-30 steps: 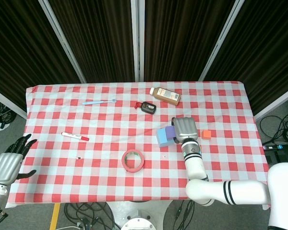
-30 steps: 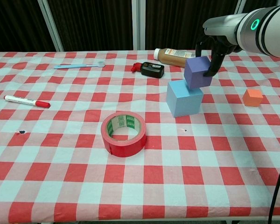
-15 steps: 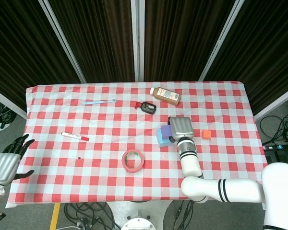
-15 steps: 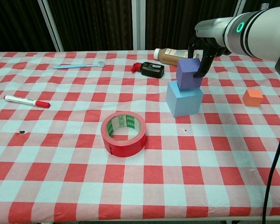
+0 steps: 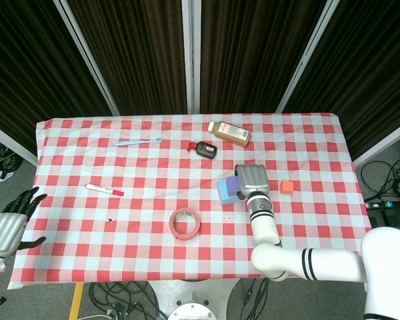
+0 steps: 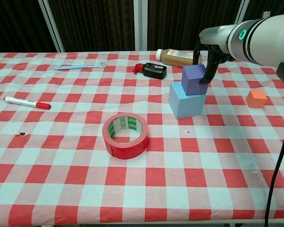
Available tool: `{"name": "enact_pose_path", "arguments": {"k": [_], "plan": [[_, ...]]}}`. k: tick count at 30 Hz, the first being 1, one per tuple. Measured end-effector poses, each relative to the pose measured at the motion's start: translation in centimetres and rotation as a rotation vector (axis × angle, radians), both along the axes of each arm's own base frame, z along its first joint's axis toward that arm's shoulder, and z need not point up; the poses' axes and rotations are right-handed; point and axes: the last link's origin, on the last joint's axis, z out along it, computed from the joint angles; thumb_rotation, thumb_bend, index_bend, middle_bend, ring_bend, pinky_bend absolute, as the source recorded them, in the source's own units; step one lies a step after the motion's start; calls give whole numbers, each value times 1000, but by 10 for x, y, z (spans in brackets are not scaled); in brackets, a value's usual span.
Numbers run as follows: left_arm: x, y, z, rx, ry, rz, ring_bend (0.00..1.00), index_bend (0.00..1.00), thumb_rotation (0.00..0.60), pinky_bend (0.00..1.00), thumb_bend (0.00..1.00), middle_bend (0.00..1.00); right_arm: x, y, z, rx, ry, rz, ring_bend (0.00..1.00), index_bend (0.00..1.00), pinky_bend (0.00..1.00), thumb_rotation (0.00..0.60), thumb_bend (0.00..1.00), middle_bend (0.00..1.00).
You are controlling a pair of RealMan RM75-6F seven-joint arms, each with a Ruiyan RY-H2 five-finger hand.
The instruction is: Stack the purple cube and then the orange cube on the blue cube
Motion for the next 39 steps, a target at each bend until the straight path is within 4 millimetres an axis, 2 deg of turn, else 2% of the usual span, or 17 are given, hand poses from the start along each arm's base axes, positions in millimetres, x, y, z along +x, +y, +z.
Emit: {"name": "enact_pose_path", "arguments": {"k": [7, 10, 13, 14, 22, 27, 33, 39], "plan": [[-2, 0, 1, 1, -2, 3, 65, 163, 600, 211, 157, 115, 2, -1, -4, 6, 4, 1, 1000, 527, 968, 600, 198, 1000], [-2, 0, 1, 3, -3, 4, 65, 163, 600, 211, 157, 115, 2, -1, -5, 13, 7, 1, 1000, 471, 968, 600, 181, 1000], [-2, 0, 1, 3, -4, 3, 65, 163, 600, 211, 157, 115, 2, -2, -4, 18, 9, 3, 1000, 337, 968, 600, 150, 1000], [-2, 0, 1, 3, -4, 3, 65, 163, 600, 211, 157, 115, 2, -2, -4, 20, 7, 3, 1000, 320, 968, 600, 148, 1000], [-1, 0, 1, 3, -6, 0, 65, 163, 600, 211, 157, 115, 3, -3, -3, 38, 4, 24, 1000, 278, 968, 600, 150, 1000], [1, 1, 2, 6, -8, -4, 65, 163, 600, 211, 157, 115, 6, -2, 2, 50, 6, 44, 1000, 185, 969, 600, 149, 1000], [6, 1, 3, 8, -2, -20, 65, 163, 600, 211, 157, 115, 14, 3, 21, 46, -10, 96, 1000, 130, 969, 600, 150, 1000], [12, 2, 3, 8, 4, -32, 65, 163, 600, 211, 157, 115, 13, 6, 64, -29, 7, 141, 1000, 124, 969, 600, 150, 1000]]}}
